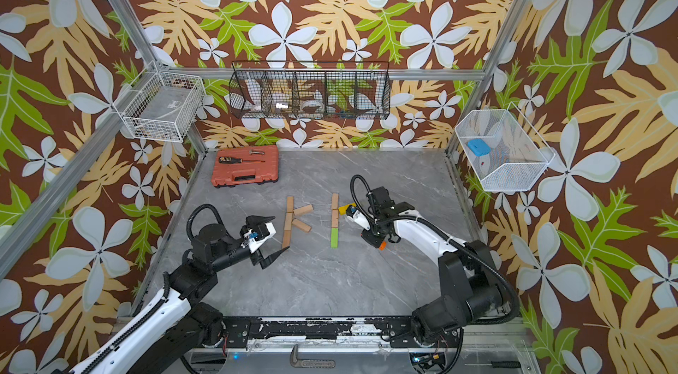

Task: Assemble the letter k with building blocks
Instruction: Assemble the building block at the center of the board.

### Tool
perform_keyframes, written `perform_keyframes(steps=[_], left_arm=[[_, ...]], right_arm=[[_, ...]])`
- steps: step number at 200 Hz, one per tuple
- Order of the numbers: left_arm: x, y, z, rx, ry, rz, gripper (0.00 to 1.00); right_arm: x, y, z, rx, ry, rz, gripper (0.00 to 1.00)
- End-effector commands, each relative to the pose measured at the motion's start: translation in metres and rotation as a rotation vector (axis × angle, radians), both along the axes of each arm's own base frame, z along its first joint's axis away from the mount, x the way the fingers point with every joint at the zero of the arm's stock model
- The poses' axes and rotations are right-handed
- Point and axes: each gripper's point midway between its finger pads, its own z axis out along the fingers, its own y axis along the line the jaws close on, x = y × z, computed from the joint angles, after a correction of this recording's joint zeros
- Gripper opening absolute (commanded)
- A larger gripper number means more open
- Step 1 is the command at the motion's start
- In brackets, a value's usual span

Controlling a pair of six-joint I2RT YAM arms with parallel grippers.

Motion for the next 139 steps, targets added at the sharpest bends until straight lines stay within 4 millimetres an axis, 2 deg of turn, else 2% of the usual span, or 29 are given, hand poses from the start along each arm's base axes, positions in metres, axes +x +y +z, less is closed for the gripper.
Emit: perform_keyframes(steps=[1, 40, 66, 139], left_arm=[[0.007, 0.006, 0.001, 0.026, -0.042, 0.04, 0.99], [0.009, 0.006, -0.006, 0.046, -0.035, 0.042, 0.99], [0.01, 0.008, -0.009, 0.057, -0.035, 0.051, 0.99], [0.01, 0.009, -0.011, 0.07, -0.038, 0.056, 0.99]], right_arm=[[0.01, 0.015, -0.007, 0.005, 0.015, -0.039, 0.16], [0.02, 0.032, -0.025, -0.084, 0.018, 0.056, 0.16], [0.027, 0.033, -0.032, -0.129, 0.024, 0.091, 0.16], [0.053, 0.049, -0.033, -0.108, 0.018, 0.087, 0.17]])
